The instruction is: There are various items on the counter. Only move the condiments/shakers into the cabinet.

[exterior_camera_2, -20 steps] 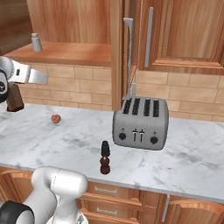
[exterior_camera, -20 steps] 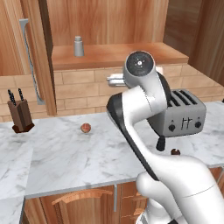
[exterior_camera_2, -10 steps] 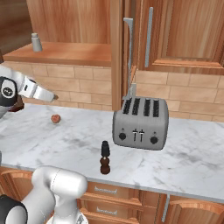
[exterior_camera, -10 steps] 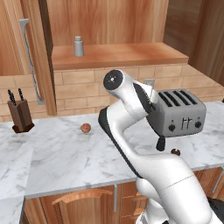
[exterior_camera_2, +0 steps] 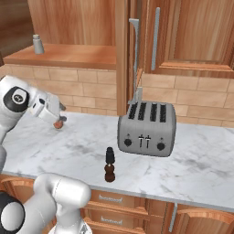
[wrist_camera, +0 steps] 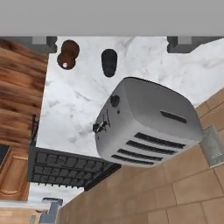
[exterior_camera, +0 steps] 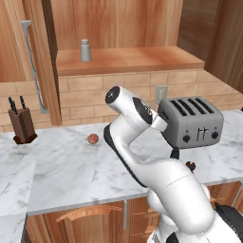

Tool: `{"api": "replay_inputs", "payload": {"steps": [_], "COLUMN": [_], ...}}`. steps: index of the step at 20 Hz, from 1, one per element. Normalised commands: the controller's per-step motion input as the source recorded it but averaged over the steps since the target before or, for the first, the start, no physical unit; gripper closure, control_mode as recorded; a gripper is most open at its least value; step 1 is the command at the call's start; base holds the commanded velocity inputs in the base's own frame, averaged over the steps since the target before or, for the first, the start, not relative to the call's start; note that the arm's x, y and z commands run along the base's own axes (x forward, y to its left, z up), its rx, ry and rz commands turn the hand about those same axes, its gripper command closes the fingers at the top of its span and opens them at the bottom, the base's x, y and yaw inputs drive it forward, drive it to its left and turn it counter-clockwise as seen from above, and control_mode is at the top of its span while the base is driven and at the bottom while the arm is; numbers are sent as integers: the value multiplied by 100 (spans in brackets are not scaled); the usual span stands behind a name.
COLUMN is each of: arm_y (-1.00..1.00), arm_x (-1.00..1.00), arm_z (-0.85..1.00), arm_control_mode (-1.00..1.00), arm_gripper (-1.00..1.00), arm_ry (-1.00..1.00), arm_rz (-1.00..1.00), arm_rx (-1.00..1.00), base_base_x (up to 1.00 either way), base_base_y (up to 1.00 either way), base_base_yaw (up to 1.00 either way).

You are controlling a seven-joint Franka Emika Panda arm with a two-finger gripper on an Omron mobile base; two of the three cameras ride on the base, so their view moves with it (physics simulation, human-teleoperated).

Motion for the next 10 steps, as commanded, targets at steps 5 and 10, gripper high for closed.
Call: {"api": "replay_inputs", "payload": {"steps": [5, 10], "arm_y": [-32, -38], "arm_x": [14, 24], "arm_z": [-45, -51], "arm_control_mode": [-100, -100], "arm_gripper": [-100, -100], "arm_ry": [0, 0], "arm_rz": [-47, -32], "arm_rx": [4, -2], "base_base_x": [0, 0], "base_base_y": [0, 0], "base_base_yaw": [0, 0]}}
